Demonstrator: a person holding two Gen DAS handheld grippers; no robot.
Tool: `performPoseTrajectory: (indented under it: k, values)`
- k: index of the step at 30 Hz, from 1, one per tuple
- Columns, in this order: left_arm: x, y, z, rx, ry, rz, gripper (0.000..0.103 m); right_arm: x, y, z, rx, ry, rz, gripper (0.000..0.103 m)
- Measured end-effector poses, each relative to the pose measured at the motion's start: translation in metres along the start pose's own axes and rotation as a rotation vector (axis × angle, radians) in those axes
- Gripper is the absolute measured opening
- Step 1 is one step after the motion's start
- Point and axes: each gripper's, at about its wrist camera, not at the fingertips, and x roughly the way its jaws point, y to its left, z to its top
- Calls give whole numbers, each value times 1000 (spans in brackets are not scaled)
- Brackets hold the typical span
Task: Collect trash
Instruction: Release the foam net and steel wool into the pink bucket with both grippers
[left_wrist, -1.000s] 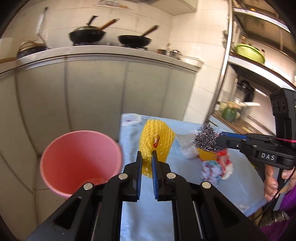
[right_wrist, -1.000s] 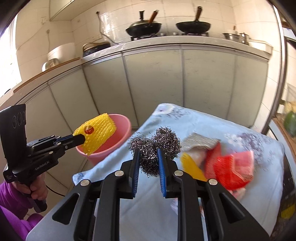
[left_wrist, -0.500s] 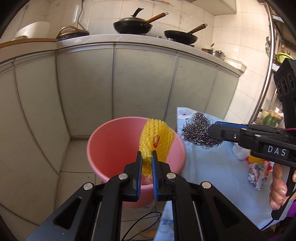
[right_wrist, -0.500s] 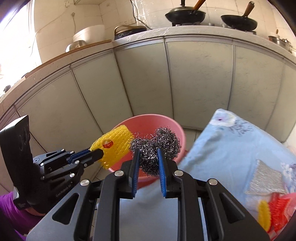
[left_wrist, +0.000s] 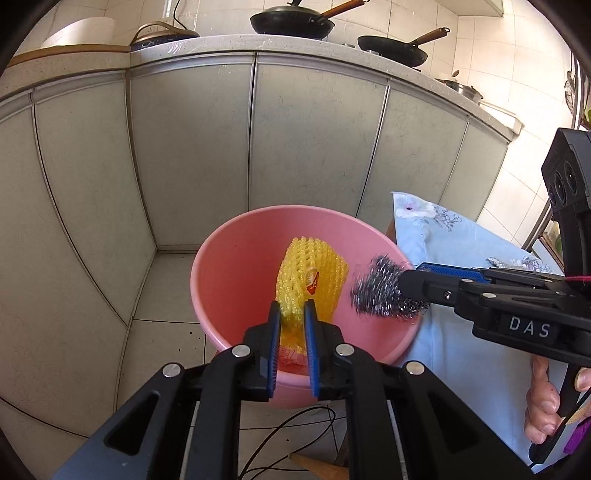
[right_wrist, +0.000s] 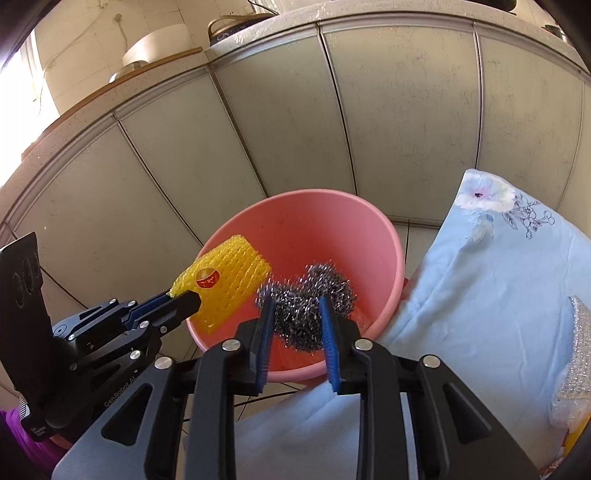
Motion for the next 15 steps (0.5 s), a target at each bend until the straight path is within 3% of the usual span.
performPoseTrajectory:
  k: [4, 15]
  values:
    - [3, 1, -1, -15, 7, 15, 30, 6, 1, 1, -9, 6, -13, 32]
    - [-4, -3, 2, -14, -10, 10, 31, -13, -1, -5, -16, -35, -22, 36]
